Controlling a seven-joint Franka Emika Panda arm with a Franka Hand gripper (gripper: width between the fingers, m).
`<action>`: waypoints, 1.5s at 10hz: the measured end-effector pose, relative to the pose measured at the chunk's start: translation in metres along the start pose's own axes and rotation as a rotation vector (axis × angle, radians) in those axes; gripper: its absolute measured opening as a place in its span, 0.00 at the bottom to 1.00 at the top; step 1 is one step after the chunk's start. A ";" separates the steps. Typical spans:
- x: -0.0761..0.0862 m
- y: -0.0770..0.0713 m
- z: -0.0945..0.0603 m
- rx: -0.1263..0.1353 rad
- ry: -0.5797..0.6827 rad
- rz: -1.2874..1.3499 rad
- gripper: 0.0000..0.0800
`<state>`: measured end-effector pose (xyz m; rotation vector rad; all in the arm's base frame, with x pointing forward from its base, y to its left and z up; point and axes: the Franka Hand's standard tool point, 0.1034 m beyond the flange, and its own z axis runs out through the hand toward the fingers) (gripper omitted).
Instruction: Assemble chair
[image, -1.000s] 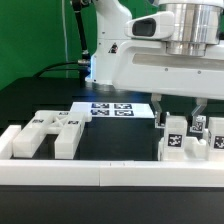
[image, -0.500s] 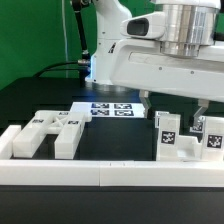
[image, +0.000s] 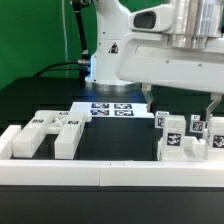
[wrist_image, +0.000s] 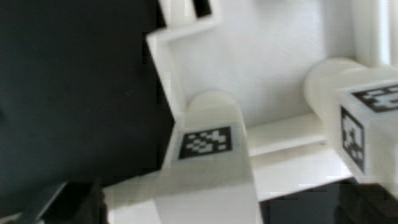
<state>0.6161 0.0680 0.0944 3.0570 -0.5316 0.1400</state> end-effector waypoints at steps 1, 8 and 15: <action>-0.008 0.000 -0.004 0.012 0.013 -0.017 0.81; -0.020 0.007 -0.004 0.017 0.016 -0.087 0.81; -0.023 0.011 0.008 0.027 0.053 -0.167 0.81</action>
Offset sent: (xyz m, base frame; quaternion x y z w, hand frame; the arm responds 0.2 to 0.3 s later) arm 0.0000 0.0000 0.0000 0.0000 0.0000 0.0000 1.0000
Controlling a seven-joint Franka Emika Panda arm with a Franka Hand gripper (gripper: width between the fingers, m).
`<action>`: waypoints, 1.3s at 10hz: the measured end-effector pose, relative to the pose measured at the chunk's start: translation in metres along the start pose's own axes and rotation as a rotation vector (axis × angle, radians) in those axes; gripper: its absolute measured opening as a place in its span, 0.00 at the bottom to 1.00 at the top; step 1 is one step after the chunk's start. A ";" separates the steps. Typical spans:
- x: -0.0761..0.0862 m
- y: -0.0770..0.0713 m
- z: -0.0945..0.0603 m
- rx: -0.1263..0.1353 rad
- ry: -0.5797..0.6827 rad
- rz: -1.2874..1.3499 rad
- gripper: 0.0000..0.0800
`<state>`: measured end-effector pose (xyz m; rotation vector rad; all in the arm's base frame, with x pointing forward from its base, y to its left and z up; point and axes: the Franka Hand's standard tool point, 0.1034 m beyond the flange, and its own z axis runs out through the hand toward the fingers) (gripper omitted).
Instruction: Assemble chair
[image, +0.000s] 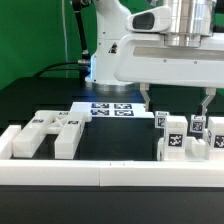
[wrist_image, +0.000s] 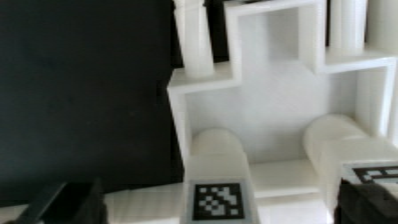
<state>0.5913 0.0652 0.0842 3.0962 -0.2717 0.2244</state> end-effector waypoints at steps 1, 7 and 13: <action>-0.002 -0.001 0.009 0.000 0.022 -0.025 0.81; -0.014 -0.002 0.037 -0.019 0.009 -0.051 0.81; -0.020 0.003 0.056 -0.035 -0.012 -0.054 0.81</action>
Offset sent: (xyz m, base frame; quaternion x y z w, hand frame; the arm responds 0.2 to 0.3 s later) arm 0.0003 0.0080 -0.0262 -0.0218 0.0238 -0.0597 0.9977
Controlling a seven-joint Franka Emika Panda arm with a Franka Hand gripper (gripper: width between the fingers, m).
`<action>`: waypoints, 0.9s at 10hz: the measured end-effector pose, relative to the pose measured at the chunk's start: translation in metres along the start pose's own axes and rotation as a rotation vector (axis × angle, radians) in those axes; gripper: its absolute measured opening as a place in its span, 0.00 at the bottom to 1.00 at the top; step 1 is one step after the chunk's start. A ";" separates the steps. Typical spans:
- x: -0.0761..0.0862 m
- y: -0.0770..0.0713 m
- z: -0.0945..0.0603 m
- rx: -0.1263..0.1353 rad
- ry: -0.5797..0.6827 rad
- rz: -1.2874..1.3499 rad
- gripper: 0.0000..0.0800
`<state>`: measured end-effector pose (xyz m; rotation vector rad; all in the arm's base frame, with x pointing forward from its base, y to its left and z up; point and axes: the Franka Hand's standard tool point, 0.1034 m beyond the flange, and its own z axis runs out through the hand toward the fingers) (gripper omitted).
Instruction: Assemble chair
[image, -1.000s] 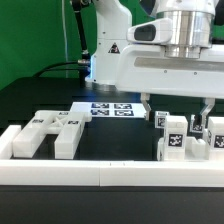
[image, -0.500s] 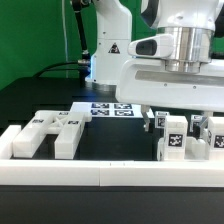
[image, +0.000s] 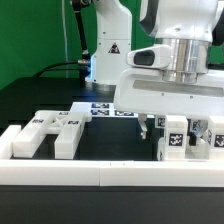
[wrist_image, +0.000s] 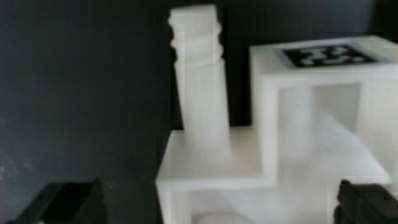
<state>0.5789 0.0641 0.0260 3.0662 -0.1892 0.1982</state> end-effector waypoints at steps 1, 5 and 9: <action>-0.003 0.001 0.004 -0.004 -0.007 -0.001 0.81; -0.006 0.002 0.009 -0.008 -0.016 -0.002 0.81; -0.006 0.002 0.009 -0.008 -0.015 -0.001 0.41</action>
Offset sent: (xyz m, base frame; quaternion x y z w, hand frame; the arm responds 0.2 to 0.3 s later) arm 0.0000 0.0004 -0.0060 0.0028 0.0067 0.0005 1.0000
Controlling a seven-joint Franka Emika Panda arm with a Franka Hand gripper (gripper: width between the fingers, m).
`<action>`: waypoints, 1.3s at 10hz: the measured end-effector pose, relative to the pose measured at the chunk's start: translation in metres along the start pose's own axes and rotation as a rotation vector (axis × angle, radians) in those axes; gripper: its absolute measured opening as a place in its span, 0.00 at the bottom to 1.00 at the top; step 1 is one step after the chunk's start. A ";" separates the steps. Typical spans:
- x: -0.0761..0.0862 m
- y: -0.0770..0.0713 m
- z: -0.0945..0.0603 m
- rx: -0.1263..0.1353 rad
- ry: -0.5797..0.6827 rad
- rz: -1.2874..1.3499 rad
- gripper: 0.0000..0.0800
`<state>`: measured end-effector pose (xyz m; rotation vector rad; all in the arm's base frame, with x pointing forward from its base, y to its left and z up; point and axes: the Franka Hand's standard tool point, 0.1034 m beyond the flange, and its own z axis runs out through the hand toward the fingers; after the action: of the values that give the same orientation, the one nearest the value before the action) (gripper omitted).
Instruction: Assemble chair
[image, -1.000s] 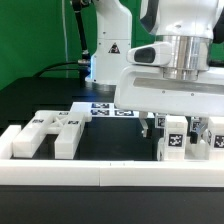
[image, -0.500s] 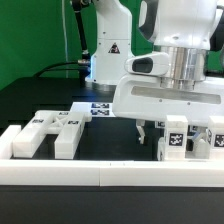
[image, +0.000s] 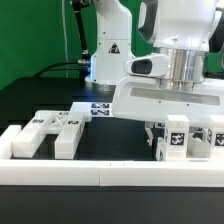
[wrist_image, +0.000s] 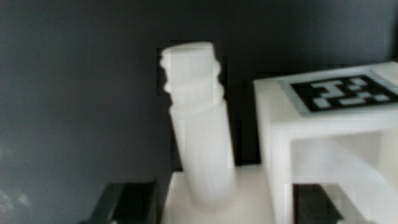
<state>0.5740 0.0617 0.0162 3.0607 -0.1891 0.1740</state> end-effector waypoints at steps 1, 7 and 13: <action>0.000 0.000 0.000 0.000 0.000 0.000 0.41; 0.003 0.004 -0.021 0.006 -0.012 0.004 0.41; 0.004 0.019 -0.048 0.010 -0.045 0.011 0.41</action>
Offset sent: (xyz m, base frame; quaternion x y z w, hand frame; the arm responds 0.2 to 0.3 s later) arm 0.0000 0.0000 0.0000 0.0000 0.0000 0.0000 1.0000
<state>0.5707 0.0456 0.0651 3.0755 -0.2085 0.1077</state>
